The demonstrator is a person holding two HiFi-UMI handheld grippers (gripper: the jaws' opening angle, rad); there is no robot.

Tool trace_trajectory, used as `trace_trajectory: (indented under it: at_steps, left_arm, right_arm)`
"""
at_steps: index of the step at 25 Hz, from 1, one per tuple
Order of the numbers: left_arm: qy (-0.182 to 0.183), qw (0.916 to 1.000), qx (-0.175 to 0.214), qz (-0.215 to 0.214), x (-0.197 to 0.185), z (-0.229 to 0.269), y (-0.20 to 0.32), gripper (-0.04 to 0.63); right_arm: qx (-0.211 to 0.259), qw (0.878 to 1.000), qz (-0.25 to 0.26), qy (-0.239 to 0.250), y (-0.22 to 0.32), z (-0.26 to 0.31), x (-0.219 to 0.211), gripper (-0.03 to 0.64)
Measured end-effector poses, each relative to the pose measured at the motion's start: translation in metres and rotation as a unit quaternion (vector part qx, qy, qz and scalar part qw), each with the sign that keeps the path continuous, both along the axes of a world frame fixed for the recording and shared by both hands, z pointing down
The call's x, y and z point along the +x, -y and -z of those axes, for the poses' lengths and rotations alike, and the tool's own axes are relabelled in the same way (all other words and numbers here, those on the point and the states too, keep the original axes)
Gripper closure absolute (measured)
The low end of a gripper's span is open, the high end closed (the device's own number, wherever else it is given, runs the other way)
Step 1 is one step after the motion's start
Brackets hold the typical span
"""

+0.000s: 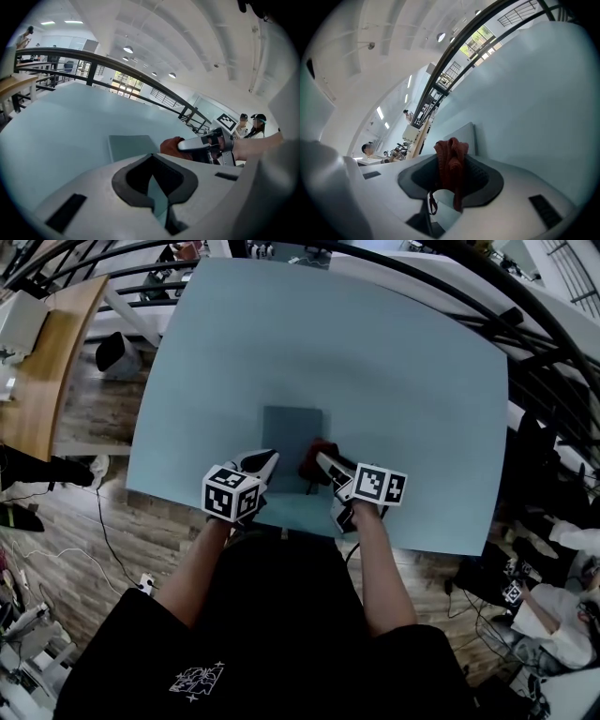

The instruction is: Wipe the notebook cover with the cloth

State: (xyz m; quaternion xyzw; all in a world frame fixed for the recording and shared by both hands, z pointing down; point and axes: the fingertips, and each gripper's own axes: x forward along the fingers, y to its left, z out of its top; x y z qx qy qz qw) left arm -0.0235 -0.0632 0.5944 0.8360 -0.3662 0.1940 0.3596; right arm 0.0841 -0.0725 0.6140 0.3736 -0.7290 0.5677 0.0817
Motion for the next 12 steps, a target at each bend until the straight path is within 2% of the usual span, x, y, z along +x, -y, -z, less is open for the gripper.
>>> trace_trajectory:
  at_steps: [6,12]
  left_arm:
    - [0.007,0.9997,0.003,0.025,-0.025,0.003,0.001,0.588]
    - [0.013,0.9987,0.002,0.050,-0.047,0.006,-0.003,0.588]
  right_arm:
    - [0.010,0.998,0.048,0.029,-0.004,0.011,-0.046,0.474]
    - [-0.009,0.992,0.115,0.042,-0.032,0.003,-0.100,0.474]
